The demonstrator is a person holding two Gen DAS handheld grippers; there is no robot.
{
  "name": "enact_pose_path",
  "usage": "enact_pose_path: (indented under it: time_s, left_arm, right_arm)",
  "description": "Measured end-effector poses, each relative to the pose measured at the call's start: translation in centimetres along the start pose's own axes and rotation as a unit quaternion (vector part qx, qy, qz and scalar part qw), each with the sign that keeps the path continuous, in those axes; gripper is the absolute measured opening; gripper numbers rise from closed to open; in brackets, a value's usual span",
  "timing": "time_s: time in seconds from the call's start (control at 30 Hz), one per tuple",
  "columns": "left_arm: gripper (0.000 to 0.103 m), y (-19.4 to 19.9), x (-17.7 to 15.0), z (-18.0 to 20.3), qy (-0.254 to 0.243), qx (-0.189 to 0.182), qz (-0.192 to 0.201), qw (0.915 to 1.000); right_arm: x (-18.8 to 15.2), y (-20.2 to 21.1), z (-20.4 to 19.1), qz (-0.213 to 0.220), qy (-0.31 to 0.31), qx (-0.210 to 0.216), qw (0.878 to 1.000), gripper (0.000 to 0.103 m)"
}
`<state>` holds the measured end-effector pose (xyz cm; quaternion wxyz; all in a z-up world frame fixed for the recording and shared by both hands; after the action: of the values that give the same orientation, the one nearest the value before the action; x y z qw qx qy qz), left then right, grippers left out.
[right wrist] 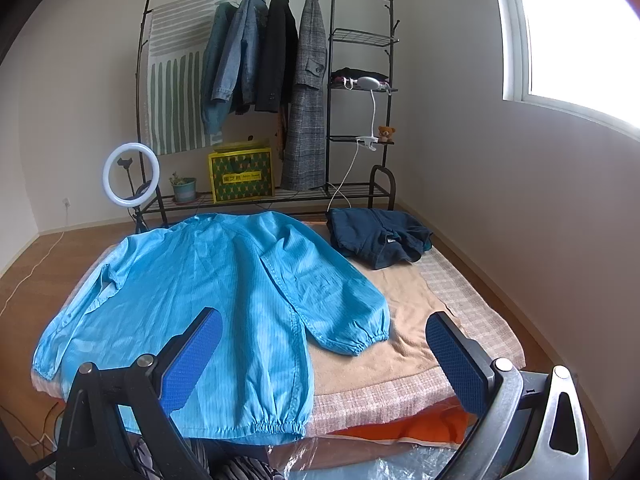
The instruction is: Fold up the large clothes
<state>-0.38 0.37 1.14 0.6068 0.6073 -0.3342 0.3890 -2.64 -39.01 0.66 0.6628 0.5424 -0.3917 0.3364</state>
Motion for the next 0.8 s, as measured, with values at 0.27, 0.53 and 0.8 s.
enact_pose_path:
  time_s: [0.27,0.53,0.8]
  left_arm:
    - [0.103,0.23,0.22,-0.32,0.001,0.000,0.003,1.0000]
    - [0.103,0.28,0.17,-0.27,0.001,0.001,0.004,1.0000]
    - [0.103,0.33,0.21,-0.40,0.001,0.001,0.005,1.0000]
  right_arm:
    - [0.23,0.39,-0.40,0.005,0.007,0.002,1.000,0.103]
    - [0.36,0.55,-0.50,0.006,0.007,0.002,1.000,0.103]
    - [0.54,0.60,-0.69,0.005,0.006,0.004,1.000,0.103]
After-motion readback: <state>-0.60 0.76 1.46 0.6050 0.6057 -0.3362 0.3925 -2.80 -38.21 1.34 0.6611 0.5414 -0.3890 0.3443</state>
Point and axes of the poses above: each gripper's, at about its wrist camera, not at the fingertips, and y roughly against the way its jaws point, z to its right, x to its top, the point moved 1 cm from there along -y, roughly the way its jaws point, and after that the axes turned 1 degree about y, right-handed, at the moved point
